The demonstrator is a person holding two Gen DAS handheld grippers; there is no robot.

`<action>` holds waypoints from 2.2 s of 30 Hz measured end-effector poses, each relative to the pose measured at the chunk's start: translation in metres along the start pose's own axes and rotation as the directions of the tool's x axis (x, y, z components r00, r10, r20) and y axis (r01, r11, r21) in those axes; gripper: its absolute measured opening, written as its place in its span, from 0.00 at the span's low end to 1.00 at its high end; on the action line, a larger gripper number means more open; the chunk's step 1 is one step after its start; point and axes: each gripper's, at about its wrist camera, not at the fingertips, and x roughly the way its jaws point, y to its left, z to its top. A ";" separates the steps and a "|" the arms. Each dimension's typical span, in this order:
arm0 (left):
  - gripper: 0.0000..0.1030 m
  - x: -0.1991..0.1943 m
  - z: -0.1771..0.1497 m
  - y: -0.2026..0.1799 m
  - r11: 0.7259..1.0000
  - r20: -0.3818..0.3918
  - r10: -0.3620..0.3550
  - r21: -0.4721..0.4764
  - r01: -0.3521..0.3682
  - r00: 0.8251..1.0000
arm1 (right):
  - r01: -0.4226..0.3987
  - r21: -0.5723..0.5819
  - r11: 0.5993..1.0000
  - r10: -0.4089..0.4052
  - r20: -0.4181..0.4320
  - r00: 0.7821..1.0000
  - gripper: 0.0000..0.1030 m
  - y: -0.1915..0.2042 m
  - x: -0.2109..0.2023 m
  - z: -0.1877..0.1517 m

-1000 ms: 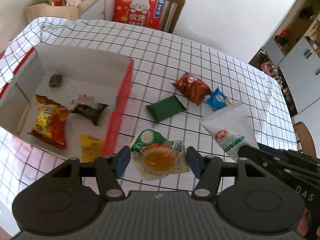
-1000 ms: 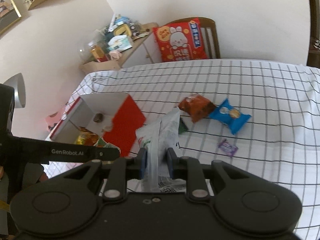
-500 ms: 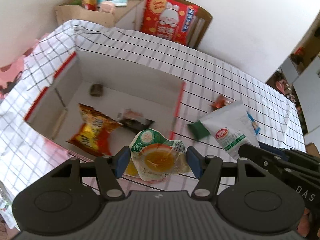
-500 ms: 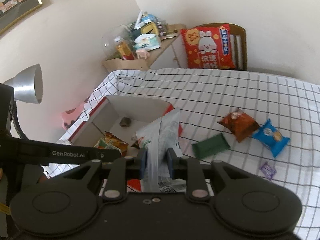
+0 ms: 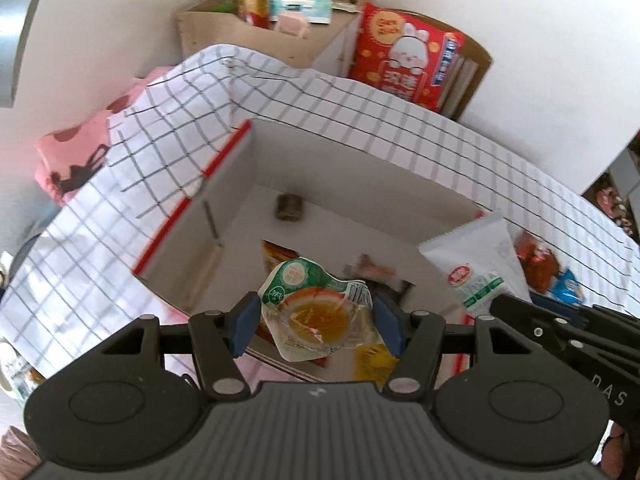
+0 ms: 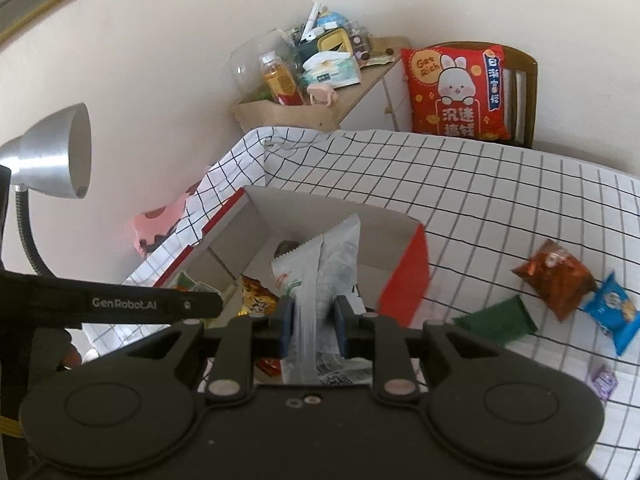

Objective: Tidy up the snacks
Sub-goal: 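Carry the pastry with the left tool while the right tool carries the plastic bag over the box, then open the left tool dropping the pastry while the right tool drops the plastic bag into the box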

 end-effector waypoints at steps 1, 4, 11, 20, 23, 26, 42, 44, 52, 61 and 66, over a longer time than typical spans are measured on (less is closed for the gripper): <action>0.60 0.003 0.003 0.004 1.000 0.000 0.011 -0.003 -0.011 1.000 | 0.002 0.000 1.000 -0.002 -0.003 1.000 0.20 0.002 0.005 0.001; 0.60 0.013 0.010 0.017 0.999 -0.004 0.040 -0.008 -0.040 0.999 | 0.007 -0.004 1.000 -0.007 -0.016 1.000 0.20 0.007 0.022 0.003; 0.60 0.044 0.025 0.038 0.995 -0.021 0.099 -0.016 -0.099 0.995 | 0.045 -0.062 0.997 -0.047 -0.038 0.998 0.20 0.020 0.059 0.005; 0.60 0.082 0.026 0.044 0.990 -0.067 0.142 -0.003 -0.143 0.988 | 0.085 -0.138 0.987 -0.098 -0.085 0.992 0.20 0.032 0.094 0.002; 0.60 0.092 0.025 0.041 0.989 -0.075 0.150 0.008 -0.150 0.986 | 0.091 -0.156 0.984 -0.108 -0.103 0.989 0.20 0.035 0.100 -0.003; 0.60 0.100 0.025 0.039 0.988 -0.092 0.151 0.007 -0.151 0.984 | 0.101 -0.176 0.979 -0.123 -0.116 0.986 0.20 0.037 0.107 -0.006; 0.60 0.106 0.020 0.036 0.991 -0.112 0.133 -0.006 -0.135 0.985 | 0.081 -0.189 0.979 -0.112 -0.158 0.981 0.29 0.041 0.109 -0.014; 0.60 0.100 0.018 0.036 0.992 -0.095 0.122 -0.005 -0.123 0.988 | 0.073 -0.181 0.981 -0.102 -0.158 0.982 0.33 0.040 0.105 -0.014; 0.60 0.072 0.012 0.033 0.997 -0.035 0.078 -0.015 -0.078 0.996 | 0.047 -0.170 0.984 -0.072 -0.138 0.988 0.41 0.039 0.083 -0.015; 0.62 0.031 0.003 0.022 1.000 0.053 0.001 -0.008 0.000 0.999 | 0.018 -0.140 0.990 -0.030 -0.082 0.996 0.57 0.032 0.045 -0.012; 0.62 0.009 -0.004 0.005 0.999 0.099 -0.033 0.019 0.031 0.994 | 0.008 -0.143 0.990 -0.015 -0.046 0.999 0.65 0.028 0.020 -0.014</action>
